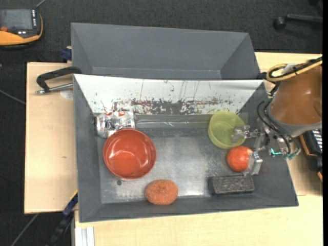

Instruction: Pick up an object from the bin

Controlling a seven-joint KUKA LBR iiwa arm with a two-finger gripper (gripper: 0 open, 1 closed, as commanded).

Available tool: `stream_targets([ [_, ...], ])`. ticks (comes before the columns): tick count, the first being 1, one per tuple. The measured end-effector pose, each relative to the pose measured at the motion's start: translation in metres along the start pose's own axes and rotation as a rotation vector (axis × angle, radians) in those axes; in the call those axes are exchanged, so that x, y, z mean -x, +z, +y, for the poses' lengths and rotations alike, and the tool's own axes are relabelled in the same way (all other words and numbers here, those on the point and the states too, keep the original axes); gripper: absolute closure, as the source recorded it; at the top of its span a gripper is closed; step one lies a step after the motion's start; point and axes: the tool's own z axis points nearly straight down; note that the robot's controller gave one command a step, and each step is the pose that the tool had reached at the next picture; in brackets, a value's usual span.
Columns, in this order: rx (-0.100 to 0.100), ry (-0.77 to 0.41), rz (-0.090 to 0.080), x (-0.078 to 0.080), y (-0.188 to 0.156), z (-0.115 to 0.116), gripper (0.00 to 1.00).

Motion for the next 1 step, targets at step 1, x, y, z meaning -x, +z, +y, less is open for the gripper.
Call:
stream_targets([
  [1,0.0,0.0,0.0,0.0,0.0,0.0,0.0],
])
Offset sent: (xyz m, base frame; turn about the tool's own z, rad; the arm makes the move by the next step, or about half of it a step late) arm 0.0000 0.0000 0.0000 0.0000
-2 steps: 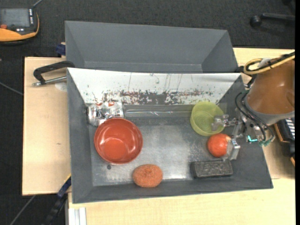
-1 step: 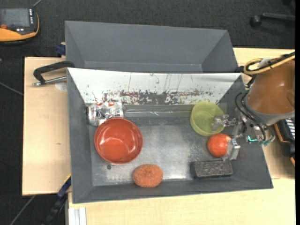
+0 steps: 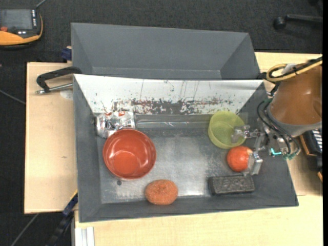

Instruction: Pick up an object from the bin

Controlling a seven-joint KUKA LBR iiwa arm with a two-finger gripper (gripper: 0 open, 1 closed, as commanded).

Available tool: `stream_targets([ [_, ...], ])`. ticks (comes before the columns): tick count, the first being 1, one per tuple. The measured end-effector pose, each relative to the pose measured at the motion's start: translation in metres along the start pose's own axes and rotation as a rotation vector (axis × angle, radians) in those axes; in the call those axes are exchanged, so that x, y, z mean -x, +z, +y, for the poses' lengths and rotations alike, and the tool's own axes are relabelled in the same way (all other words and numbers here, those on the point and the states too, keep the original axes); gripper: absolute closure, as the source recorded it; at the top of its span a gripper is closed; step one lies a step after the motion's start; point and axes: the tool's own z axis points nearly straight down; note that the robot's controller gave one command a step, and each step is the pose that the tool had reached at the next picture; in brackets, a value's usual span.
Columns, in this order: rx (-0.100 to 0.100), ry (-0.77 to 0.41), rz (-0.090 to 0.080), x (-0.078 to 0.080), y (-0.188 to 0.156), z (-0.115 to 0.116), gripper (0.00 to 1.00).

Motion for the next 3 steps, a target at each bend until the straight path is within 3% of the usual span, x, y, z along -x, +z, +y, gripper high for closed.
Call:
stream_targets([
  [3,0.0,0.0,0.0,0.0,0.0,0.0,0.0],
])
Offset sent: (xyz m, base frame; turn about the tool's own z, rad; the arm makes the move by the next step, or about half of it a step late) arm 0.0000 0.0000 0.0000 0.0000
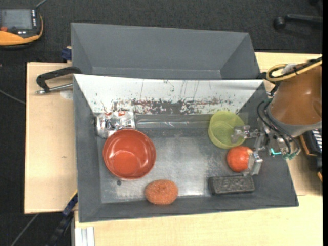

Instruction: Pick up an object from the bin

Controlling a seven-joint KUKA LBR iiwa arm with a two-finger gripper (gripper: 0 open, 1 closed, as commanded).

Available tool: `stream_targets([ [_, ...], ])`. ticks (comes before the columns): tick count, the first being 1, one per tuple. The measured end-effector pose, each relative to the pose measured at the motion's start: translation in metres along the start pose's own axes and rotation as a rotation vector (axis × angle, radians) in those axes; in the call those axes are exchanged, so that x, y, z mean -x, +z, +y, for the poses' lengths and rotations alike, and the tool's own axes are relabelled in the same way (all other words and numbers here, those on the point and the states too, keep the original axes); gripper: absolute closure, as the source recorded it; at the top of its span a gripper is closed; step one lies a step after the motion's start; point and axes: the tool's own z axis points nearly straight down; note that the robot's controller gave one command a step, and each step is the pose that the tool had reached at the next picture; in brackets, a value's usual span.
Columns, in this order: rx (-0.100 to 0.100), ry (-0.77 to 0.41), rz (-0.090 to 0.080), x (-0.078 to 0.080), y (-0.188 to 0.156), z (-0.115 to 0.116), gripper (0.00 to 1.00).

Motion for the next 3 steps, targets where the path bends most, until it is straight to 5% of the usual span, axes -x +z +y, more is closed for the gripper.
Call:
stream_targets([
  [2,0.0,0.0,0.0,0.0,0.0,0.0,0.0],
  [3,-0.003,-0.735,-0.007,0.012,-0.004,0.003,0.0],
])
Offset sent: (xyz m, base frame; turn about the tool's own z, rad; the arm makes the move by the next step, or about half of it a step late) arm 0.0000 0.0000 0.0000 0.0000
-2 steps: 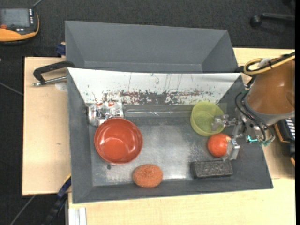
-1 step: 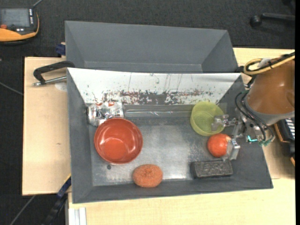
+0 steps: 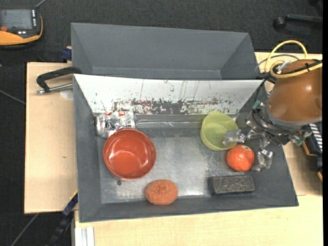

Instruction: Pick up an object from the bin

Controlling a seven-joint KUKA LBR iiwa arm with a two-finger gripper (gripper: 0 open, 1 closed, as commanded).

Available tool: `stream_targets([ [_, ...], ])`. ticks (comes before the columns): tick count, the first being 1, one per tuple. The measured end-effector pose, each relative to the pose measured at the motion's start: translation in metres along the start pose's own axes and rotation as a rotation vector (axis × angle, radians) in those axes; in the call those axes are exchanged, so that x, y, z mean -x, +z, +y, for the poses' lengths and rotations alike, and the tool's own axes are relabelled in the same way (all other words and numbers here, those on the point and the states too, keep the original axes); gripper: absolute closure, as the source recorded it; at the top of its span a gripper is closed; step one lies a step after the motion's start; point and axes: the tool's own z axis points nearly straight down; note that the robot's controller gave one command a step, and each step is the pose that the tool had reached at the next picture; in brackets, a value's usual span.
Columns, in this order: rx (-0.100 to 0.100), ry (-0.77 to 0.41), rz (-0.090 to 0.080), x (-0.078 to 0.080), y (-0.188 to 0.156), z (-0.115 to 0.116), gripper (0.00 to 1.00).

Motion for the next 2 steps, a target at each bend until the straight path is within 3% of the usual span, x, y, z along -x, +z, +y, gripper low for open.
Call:
stream_targets([
  [1,0.001,0.001,0.0,0.0,0.0,0.0,1.0],
  [2,-0.008,-0.263,-0.008,0.057,-0.061,-0.007,1.0],
])
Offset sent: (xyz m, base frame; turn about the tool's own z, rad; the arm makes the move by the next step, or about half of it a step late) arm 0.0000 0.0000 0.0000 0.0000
